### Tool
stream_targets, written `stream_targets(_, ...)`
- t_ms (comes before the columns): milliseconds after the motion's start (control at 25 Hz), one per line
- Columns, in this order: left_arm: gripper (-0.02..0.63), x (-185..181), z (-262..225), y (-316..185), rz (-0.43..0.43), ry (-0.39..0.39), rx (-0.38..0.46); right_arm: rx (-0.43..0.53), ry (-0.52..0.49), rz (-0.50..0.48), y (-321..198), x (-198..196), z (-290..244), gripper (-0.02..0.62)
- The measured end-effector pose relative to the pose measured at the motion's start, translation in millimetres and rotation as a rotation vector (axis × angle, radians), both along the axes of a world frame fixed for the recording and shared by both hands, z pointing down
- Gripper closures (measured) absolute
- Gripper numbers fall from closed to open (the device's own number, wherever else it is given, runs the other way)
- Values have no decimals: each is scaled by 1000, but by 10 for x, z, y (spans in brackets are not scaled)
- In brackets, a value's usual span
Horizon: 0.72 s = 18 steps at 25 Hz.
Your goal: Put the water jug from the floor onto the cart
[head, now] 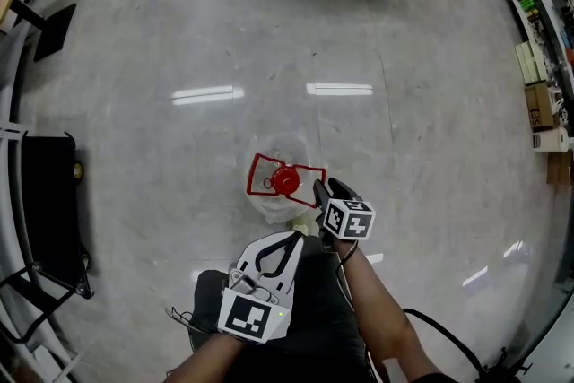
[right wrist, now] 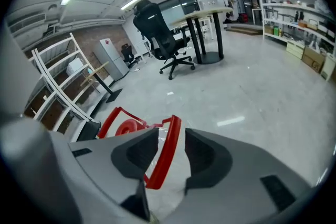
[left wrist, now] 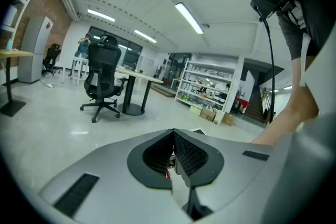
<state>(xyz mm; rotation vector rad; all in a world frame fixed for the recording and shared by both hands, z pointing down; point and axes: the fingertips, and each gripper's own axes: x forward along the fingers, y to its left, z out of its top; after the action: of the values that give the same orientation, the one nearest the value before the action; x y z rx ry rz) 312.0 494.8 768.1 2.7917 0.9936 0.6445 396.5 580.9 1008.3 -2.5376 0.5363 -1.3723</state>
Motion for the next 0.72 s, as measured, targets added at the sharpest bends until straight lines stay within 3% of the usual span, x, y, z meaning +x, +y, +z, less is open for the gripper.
stream_targets(160, 606, 39, 79, -24, -3, 8, 2, 50, -69, -16, -85, 4, 241, 464)
stream_targets(240, 606, 25, 94, -72, -10, 10, 6, 93, -84, 4, -124, 21, 254, 517)
stream_targets(360, 606, -3, 47, -183, -28, 10, 11, 125, -89, 29, -161, 56, 181, 535)
stream_targets(560, 606, -123, -157, -361, -51, 22, 24, 105, -86, -2, -296, -49, -42, 534)
stream_targets(720, 606, -257, -500, -509, -84, 18, 14, 85, -39, -98, -562, -138, -586, 534)
